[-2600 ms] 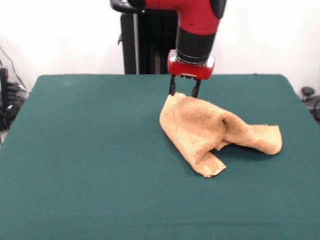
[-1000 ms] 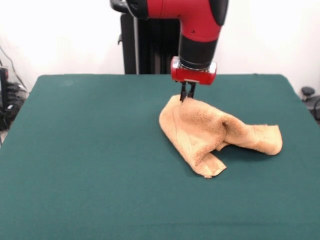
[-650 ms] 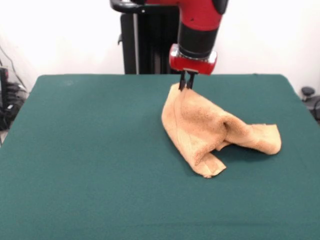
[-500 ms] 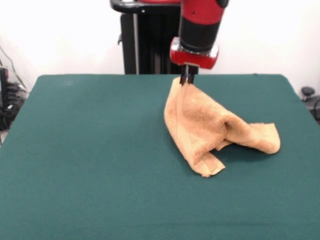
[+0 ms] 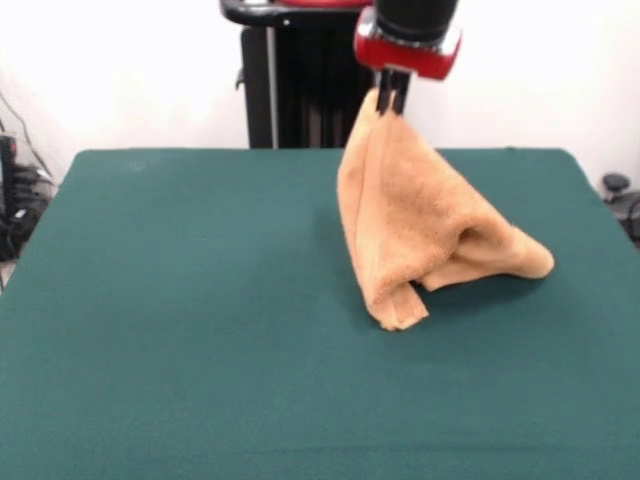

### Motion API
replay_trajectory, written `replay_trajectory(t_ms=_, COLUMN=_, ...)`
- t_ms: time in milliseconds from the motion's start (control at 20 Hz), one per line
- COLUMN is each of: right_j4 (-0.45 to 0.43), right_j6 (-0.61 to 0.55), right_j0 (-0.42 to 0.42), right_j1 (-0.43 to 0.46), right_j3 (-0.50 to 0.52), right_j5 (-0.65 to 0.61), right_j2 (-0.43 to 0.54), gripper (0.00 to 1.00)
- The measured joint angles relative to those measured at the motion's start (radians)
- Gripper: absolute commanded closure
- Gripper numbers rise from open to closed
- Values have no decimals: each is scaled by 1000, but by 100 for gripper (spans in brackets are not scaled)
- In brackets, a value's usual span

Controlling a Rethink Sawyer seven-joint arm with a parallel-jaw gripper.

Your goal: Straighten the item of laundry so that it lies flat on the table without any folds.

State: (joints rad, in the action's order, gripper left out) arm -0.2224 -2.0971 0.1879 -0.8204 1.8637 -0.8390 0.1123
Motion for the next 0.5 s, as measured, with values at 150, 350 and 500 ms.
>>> replay_trajectory(t_ms=150, right_j4=33, right_j6=0, right_j0=0, right_j1=-41, right_j3=0, right_j5=-88, right_j2=15, gripper=100)
replay_trajectory(t_ms=350, right_j4=67, right_j6=0, right_j0=0, right_j1=-80, right_j3=-2, right_j5=-181, right_j2=16, gripper=100)
replay_trajectory(t_ms=500, right_j4=88, right_j6=0, right_j0=0, right_j1=-111, right_j3=-9, right_j5=-262, right_j2=15, gripper=100)
